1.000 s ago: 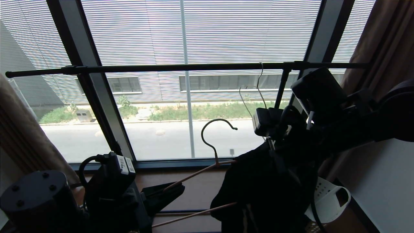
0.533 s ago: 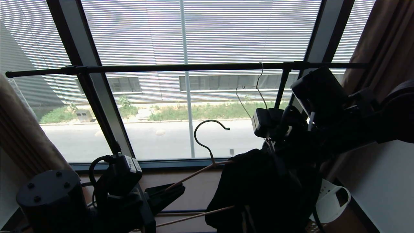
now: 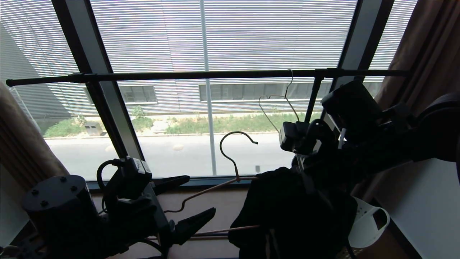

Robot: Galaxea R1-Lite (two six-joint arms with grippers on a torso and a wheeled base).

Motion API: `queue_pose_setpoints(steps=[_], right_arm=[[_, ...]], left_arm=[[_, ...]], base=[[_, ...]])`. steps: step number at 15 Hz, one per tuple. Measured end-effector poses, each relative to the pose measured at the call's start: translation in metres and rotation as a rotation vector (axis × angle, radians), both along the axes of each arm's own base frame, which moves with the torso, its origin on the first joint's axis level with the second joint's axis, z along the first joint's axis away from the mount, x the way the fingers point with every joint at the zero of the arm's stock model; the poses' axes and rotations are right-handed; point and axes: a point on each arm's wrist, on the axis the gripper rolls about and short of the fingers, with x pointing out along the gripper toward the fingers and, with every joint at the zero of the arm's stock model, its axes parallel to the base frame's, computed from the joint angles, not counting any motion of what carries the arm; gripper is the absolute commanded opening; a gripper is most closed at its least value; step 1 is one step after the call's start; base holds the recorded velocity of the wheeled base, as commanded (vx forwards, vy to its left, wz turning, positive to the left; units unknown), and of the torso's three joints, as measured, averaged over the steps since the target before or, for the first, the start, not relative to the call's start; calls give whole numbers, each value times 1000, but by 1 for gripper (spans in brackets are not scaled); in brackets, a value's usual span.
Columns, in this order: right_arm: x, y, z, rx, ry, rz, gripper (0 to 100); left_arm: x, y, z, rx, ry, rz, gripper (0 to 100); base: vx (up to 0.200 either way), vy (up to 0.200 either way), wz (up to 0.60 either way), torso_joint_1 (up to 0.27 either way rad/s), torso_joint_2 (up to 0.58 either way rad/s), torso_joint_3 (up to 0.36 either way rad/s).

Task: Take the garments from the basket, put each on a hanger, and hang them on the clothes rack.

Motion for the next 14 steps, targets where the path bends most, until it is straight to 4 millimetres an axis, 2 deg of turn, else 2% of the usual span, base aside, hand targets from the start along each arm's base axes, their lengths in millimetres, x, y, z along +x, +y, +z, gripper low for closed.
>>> queue_pose_setpoints(steps=[3,6,10,12,14], right_arm=[[9,-14,-1,5,14,-64,0],[15,-29,-3,4,34,-123,0],[18,-39,11,92,57,-258,0],[12,-43,23,181,60,-306,0],[4,-49,24,261,33,-282,0]], left_arm=[[5,7,7,-41,-58,37,100],[15,24,12,-116,-4,131,100],[24,37,6,-285,247,201,100],[23,41,-1,-342,395,124,100],[23,45,-6,-402,543,39,100]], base=[[0,0,0,0,0,0],[0,0,0,0,0,0],[0,0,0,0,0,0],[0,0,0,0,0,0],[0,0,0,0,0,0]])
